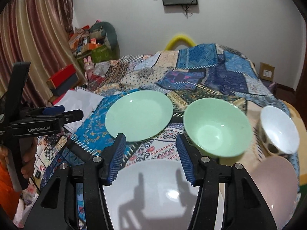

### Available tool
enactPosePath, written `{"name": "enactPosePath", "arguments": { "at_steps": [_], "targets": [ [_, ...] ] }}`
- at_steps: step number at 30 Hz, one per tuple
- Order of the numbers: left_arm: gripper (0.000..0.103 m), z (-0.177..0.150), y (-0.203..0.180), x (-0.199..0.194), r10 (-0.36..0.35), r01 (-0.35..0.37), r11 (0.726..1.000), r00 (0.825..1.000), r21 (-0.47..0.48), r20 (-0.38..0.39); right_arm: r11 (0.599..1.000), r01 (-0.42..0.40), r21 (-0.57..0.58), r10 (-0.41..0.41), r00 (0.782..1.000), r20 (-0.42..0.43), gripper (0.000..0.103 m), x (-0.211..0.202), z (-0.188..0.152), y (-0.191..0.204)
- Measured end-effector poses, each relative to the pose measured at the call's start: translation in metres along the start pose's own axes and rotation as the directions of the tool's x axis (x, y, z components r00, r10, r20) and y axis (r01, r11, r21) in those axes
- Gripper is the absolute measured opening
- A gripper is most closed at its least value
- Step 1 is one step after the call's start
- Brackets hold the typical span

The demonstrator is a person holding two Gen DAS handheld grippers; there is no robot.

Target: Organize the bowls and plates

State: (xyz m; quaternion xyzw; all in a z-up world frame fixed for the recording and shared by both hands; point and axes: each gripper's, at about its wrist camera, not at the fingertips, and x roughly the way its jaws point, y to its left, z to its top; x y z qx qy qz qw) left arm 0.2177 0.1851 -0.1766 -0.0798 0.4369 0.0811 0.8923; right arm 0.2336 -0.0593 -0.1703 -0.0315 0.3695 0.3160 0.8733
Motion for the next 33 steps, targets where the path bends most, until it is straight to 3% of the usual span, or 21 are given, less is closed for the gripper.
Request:
{"name": "enactPosePath", "arguments": {
  "at_steps": [8, 15, 18, 24, 33],
  "targets": [
    [0.080, 0.008, 0.006, 0.052, -0.024, 0.027, 0.998, 0.999, 0.054, -0.048, 1.000, 0.018, -0.019, -0.020, 0.994, -0.110, 0.051, 0.046, 0.010, 0.002],
    [0.047, 0.013, 0.017, 0.094, -0.084, 0.092, 0.994, 0.988, 0.052, -0.126, 0.999, 0.030, -0.020, -0.033, 0.977, -0.209, 0.038, 0.082, 0.013, 0.008],
    [0.040, 0.014, 0.023, 0.106, -0.115, 0.120, 0.992, 0.982, 0.028, -0.152, 0.998, 0.051, -0.029, -0.056, 0.969, -0.239, 0.036, 0.093, 0.014, 0.010],
    [0.039, 0.024, 0.024, 0.116, -0.160, 0.165, 0.986, 0.977, 0.028, -0.141, 0.996, 0.083, -0.020, -0.085, 0.956, -0.281, 0.035, 0.109, 0.013, 0.008],
    [0.034, 0.026, 0.024, 0.116, -0.173, 0.178, 0.984, 0.975, 0.029, -0.138, 0.996, 0.093, -0.014, -0.093, 0.958, -0.271, 0.034, 0.116, 0.014, 0.009]
  ]
}}
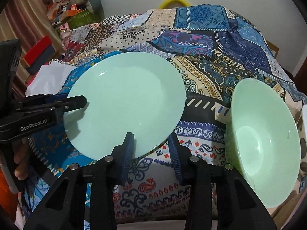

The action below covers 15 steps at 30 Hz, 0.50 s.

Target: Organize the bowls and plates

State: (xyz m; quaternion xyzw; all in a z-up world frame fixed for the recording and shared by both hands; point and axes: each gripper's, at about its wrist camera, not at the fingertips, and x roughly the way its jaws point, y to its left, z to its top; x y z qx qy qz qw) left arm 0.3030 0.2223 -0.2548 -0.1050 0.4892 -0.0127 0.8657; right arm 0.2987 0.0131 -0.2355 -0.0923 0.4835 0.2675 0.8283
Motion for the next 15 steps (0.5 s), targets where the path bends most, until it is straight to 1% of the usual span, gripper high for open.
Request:
{"name": "enactPosePath", "arguments": {
  "at_steps": [4, 7, 11, 13, 15],
  "targets": [
    [0.034, -0.013, 0.004, -0.013, 0.001, -0.001, 1.000, 1.000, -0.011, -0.009, 0.999, -0.039, -0.016, 0.039, 0.999, -0.007, 0.033, -0.003, -0.002, 0.003],
    [0.034, -0.029, 0.004, -0.027, 0.022, -0.022, 1.000, 1.000, -0.006, -0.018, 0.996, -0.082, -0.027, 0.082, 0.996, -0.018, 0.033, -0.007, -0.008, 0.009],
    [0.034, -0.054, 0.012, -0.044, 0.027, -0.028, 0.999, 0.999, -0.022, -0.040, 0.989, -0.135, -0.068, 0.132, 0.990, -0.049, 0.032, -0.013, -0.020, 0.021],
    [0.034, -0.061, 0.015, -0.048, 0.023, -0.025, 0.999, 0.999, -0.029, -0.047, 0.985, -0.152, -0.083, 0.147, 0.987, -0.063, 0.032, -0.014, -0.024, 0.025],
    [0.034, -0.064, 0.015, -0.049, 0.035, -0.036, 0.999, 0.998, -0.032, -0.050, 0.986, -0.143, -0.091, 0.138, 0.989, -0.057, 0.032, -0.015, -0.024, 0.025]
  ]
}}
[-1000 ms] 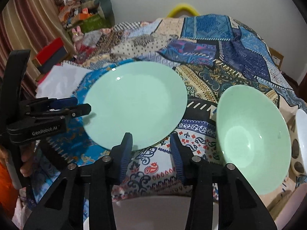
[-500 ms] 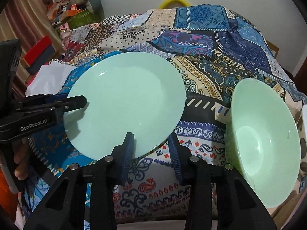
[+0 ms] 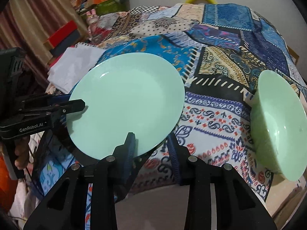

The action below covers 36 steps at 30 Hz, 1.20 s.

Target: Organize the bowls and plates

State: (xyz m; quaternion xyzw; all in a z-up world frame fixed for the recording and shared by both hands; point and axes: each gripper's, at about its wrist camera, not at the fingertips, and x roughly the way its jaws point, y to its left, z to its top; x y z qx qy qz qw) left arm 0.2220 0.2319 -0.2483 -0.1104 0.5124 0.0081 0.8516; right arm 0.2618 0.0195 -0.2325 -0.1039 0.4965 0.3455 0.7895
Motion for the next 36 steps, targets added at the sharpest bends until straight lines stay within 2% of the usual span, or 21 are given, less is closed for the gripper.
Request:
{"name": "enactPosePath", "arguments": {
  "at_steps": [5, 11, 14, 20, 29, 36],
  "targets": [
    [0.034, 0.001, 0.000, 0.003, 0.007, -0.007, 1.000, 1.000, -0.012, -0.001, 0.999, 0.000, 0.051, -0.001, 1.000, 0.016, 0.032, 0.004, 0.015, -0.011],
    [0.034, 0.006, 0.001, 0.012, 0.000, 0.000, 1.000, 1.000, -0.016, 0.012, 0.998, 0.010, 0.062, -0.010, 1.000, -0.005, 0.031, 0.023, 0.026, -0.019],
    [0.034, 0.008, -0.001, 0.014, 0.002, -0.002, 1.000, 1.000, -0.007, 0.023, 0.998, 0.002, 0.055, -0.002, 1.000, -0.003, 0.028, 0.029, 0.028, -0.019],
    [0.036, 0.005, -0.007, 0.012, 0.019, -0.020, 1.000, 0.999, 0.024, 0.048, 0.999, 0.020, 0.037, -0.020, 1.000, 0.007, 0.028, 0.031, 0.031, -0.017],
    [0.037, 0.001, -0.015, -0.008, 0.000, -0.002, 0.999, 0.997, 0.032, 0.073, 0.999, 0.034, 0.041, -0.035, 0.999, 0.040, 0.028, 0.011, 0.022, -0.016],
    [0.037, -0.004, -0.030, -0.036, 0.001, -0.006, 0.999, 0.994, 0.041, 0.108, 0.998, 0.034, 0.049, -0.039, 0.994, 0.101, 0.028, -0.023, 0.011, -0.009]
  ]
}}
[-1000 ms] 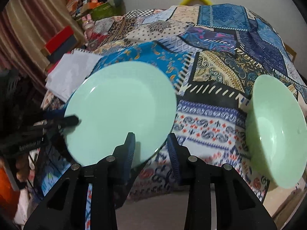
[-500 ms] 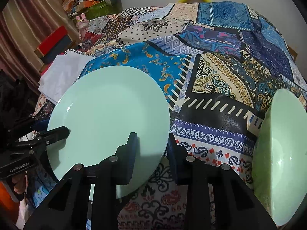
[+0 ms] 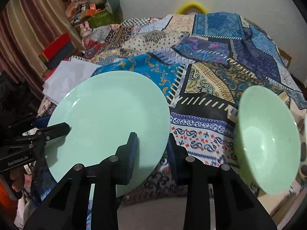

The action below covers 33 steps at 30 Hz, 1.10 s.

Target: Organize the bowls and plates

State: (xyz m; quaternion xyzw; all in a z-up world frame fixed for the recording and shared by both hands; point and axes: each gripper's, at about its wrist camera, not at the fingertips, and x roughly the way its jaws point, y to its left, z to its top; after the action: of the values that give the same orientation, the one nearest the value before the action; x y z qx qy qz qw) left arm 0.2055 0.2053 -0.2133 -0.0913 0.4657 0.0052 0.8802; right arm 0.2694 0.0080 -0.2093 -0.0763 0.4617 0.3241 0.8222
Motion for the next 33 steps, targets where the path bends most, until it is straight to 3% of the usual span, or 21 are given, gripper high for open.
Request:
{"name": "enactPosePath", "arguments": {
  "at_steps": [17, 33],
  "targets": [
    [0.037, -0.010, -0.060, -0.077, -0.027, 0.023, 0.999, 0.995, 0.048, 0.093, 0.999, 0.008, 0.039, -0.013, 0.991, 0.130, 0.028, -0.087, -0.029, -0.006],
    [0.037, -0.033, -0.126, -0.094, -0.079, 0.069, 0.992, 0.993, 0.108, 0.089, 0.993, 0.032, 0.115, -0.052, 0.982, 0.179, 0.028, -0.136, -0.078, -0.035]
  ]
}}
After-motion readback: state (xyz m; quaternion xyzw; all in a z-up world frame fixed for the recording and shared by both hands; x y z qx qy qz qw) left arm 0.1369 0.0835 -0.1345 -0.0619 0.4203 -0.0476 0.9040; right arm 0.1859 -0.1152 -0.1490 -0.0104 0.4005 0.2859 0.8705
